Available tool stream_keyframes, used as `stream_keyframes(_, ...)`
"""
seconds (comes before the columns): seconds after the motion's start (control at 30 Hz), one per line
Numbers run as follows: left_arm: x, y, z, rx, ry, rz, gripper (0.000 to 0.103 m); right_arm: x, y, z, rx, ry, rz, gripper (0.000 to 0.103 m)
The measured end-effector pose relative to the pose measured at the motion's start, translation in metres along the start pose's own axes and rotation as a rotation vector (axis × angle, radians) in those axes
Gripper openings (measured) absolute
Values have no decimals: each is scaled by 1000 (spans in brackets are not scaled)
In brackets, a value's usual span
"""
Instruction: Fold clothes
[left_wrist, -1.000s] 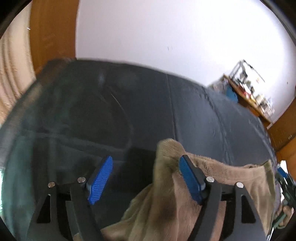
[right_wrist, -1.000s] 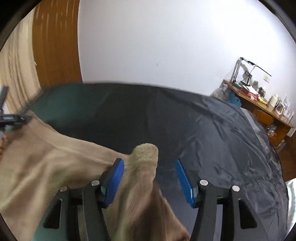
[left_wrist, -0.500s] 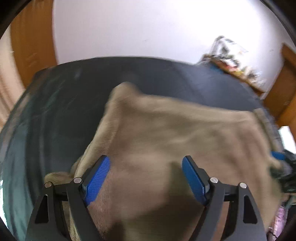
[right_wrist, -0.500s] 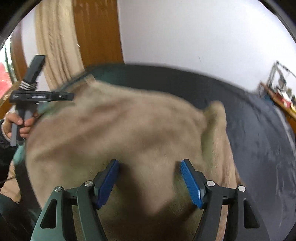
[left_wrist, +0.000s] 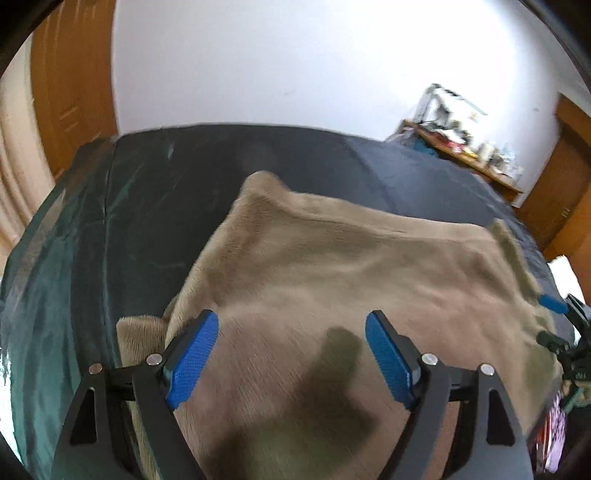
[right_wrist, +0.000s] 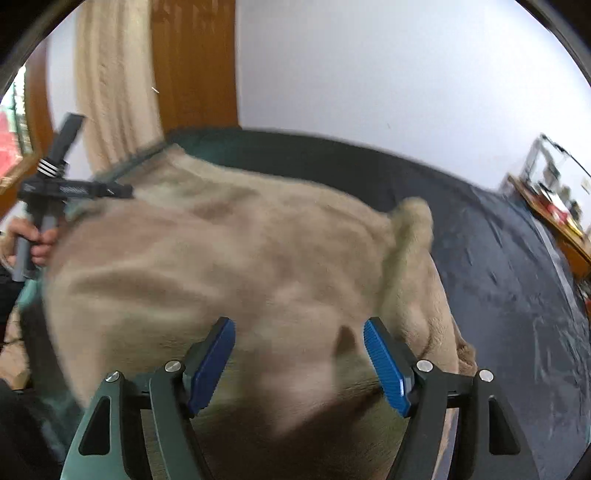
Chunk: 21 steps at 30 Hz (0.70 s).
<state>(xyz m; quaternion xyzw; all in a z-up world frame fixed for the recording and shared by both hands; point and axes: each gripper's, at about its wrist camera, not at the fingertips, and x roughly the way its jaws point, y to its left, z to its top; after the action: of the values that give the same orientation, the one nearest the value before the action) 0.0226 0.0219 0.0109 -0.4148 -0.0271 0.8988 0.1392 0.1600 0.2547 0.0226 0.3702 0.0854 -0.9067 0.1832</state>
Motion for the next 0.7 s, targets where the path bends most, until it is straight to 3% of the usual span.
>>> stream_keyframes(0.13, -12, -11, -17, 73, -13, -6, 94, -10, 22, -4, -51, -26, 85, 75)
stream_keyframes(0.23, 6, -1, -30, 67, 28, 19, 94, 10, 39, -11, -112, 35, 87, 75)
stream_keyframes(0.3, 10, 8, -36, 36, 33, -3, 96, 22, 43, -18, -120, 45, 80, 79)
stream_keyframes(0.43, 11, 6, -38, 51, 18, 6, 98, 32, 36, -19, -50, 49, 102, 85)
stream_keyframes(0.7, 7, 5, -38, 25, 2, 16, 99, 17, 29, -26, -8, 26, 79, 86)
